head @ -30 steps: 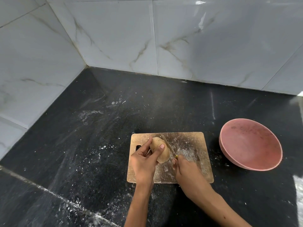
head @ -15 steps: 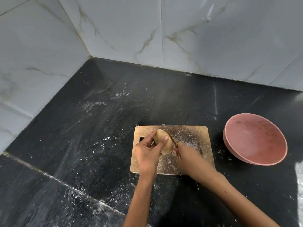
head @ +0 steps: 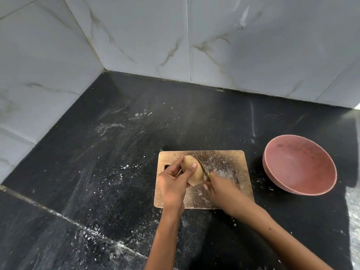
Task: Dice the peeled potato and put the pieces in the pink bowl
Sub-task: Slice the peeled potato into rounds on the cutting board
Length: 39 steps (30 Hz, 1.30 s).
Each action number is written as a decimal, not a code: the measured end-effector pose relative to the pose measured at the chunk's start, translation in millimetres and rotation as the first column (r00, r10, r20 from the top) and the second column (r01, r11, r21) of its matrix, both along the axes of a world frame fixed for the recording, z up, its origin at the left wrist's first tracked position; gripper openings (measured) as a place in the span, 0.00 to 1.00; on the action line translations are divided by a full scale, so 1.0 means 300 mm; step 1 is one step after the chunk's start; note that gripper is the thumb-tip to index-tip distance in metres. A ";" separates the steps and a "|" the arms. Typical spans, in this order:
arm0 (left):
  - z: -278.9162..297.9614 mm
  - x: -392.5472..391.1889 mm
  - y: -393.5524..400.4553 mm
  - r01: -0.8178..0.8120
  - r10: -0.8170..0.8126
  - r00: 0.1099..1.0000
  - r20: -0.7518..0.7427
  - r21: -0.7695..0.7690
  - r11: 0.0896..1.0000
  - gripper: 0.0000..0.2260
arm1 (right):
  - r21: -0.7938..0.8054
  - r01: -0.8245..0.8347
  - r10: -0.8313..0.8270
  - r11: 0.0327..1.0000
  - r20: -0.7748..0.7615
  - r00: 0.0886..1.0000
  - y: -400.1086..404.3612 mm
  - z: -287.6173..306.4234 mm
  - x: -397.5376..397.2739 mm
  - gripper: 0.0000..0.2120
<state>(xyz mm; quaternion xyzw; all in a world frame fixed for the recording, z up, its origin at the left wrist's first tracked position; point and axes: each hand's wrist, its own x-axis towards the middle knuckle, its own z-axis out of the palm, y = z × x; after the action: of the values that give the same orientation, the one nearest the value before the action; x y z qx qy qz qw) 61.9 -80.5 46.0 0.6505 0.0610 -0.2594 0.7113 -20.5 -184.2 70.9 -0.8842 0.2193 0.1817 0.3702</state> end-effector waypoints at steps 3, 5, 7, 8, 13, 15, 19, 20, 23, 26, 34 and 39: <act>0.002 0.002 0.003 0.012 -0.013 1.000 -0.029 -0.036 0.999 0.22 | -0.007 0.000 -0.001 1.000 -0.024 1.000 0.010 -0.005 -0.039 0.04; 0.002 0.003 0.003 0.015 -0.016 1.000 -0.025 -0.044 0.999 0.22 | -0.010 -0.005 0.005 1.000 -0.023 1.000 0.003 -0.006 -0.027 0.04; 0.006 0.001 0.003 0.016 -0.017 1.000 -0.018 -0.043 0.999 0.22 | -0.013 -0.017 0.016 1.000 -0.026 1.000 -0.006 -0.009 -0.004 0.04; 0.006 0.000 0.002 0.012 -0.013 1.000 -0.015 -0.042 0.999 0.21 | -0.014 -0.021 0.021 1.000 -0.027 0.999 -0.011 -0.014 0.006 0.04; 0.008 -0.001 0.002 -0.004 0.002 1.000 -0.024 -0.057 0.998 0.21 | -0.016 0.002 -0.002 1.000 -0.007 1.000 0.003 -0.028 -0.001 0.04; 0.009 -0.002 0.003 -0.010 0.008 0.999 -0.032 -0.055 0.998 0.21 | -0.002 0.034 -0.034 0.999 -0.003 0.999 0.022 -0.027 -0.026 0.04; 0.009 -0.001 0.005 0.005 -0.005 1.000 -0.016 -0.024 1.000 0.21 | 0.004 0.048 -0.048 0.999 -0.031 0.998 0.026 -0.031 -0.041 0.04; 0.010 0.001 0.005 0.010 -0.010 1.000 -0.021 -0.029 1.000 0.21 | -0.002 0.046 -0.046 0.999 -0.037 0.998 0.020 -0.030 -0.026 0.03; 0.014 0.003 0.004 0.013 -0.014 0.999 -0.035 -0.042 0.999 0.21 | -0.002 0.036 -0.036 0.999 -0.032 0.999 0.003 -0.028 0.035 0.02; 0.012 0.004 0.003 -0.006 0.004 0.999 -0.044 -0.039 0.999 0.21 | -0.002 0.034 -0.034 0.999 -0.036 0.999 0.013 -0.020 0.032 0.01; 0.004 0.011 0.007 0.028 -0.029 0.999 -0.037 -0.042 0.999 0.21 | -0.059 0.015 -0.016 0.998 -0.014 1.000 0.027 -0.035 -0.009 0.04; 0.001 0.009 0.008 0.009 -0.010 0.999 -0.040 -0.044 0.999 0.21 | -0.070 0.018 -0.020 0.997 -0.027 0.999 0.022 -0.042 0.028 0.04</act>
<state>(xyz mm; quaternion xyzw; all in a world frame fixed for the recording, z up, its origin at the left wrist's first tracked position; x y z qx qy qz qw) 64.6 -78.1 46.2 0.6298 0.0664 -0.2769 0.7226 -12.0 -177.5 58.3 -0.8919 0.2388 0.1825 0.3379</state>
